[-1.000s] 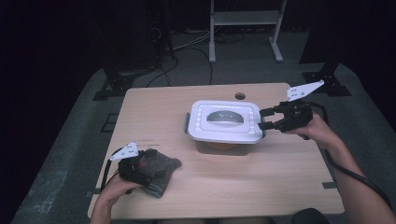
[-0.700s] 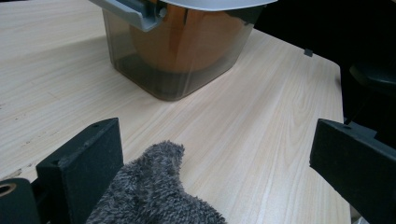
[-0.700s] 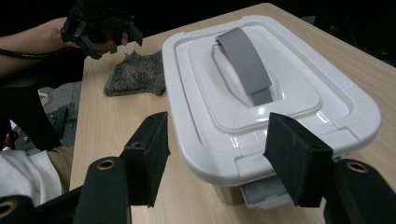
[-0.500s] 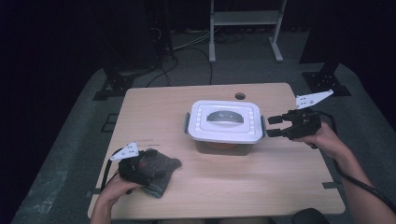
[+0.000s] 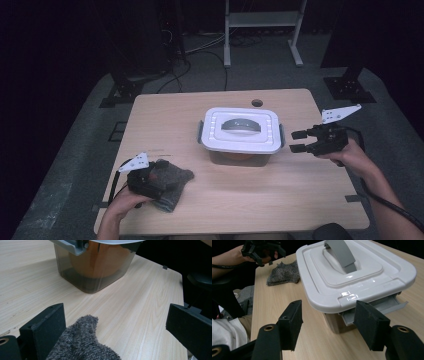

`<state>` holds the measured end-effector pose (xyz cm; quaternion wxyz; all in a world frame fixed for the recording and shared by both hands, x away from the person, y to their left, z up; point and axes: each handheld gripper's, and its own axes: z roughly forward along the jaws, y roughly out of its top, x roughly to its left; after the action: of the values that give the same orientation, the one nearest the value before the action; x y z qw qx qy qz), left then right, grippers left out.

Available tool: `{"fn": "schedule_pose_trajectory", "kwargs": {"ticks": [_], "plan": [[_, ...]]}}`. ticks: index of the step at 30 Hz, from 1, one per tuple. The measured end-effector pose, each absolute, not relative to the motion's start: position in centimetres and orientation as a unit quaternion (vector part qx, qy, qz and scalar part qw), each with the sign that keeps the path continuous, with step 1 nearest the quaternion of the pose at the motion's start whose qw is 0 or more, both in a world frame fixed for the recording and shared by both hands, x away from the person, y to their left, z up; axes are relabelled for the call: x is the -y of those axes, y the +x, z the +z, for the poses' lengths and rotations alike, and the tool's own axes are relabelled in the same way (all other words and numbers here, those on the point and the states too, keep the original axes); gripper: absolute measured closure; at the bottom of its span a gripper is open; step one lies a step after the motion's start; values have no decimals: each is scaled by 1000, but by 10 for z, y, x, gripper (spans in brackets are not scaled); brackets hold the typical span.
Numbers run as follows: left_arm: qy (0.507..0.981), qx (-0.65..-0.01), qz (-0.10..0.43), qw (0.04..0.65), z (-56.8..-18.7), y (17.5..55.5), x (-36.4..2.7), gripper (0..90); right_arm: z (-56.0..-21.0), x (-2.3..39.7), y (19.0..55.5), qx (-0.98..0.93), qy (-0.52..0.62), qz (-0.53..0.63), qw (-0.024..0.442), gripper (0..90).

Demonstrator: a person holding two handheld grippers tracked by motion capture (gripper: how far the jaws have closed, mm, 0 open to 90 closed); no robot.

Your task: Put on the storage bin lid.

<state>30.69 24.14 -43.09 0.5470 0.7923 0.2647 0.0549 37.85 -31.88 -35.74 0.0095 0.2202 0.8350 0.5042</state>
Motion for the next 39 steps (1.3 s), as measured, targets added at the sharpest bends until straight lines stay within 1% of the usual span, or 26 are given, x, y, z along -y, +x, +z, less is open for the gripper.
{"fn": "schedule_pose_trajectory", "kwargs": {"ticks": [39], "plan": [[796,-261,50,544,-432,306,-239,18,-403,338,358,-824,256,506,-15,384]]}}
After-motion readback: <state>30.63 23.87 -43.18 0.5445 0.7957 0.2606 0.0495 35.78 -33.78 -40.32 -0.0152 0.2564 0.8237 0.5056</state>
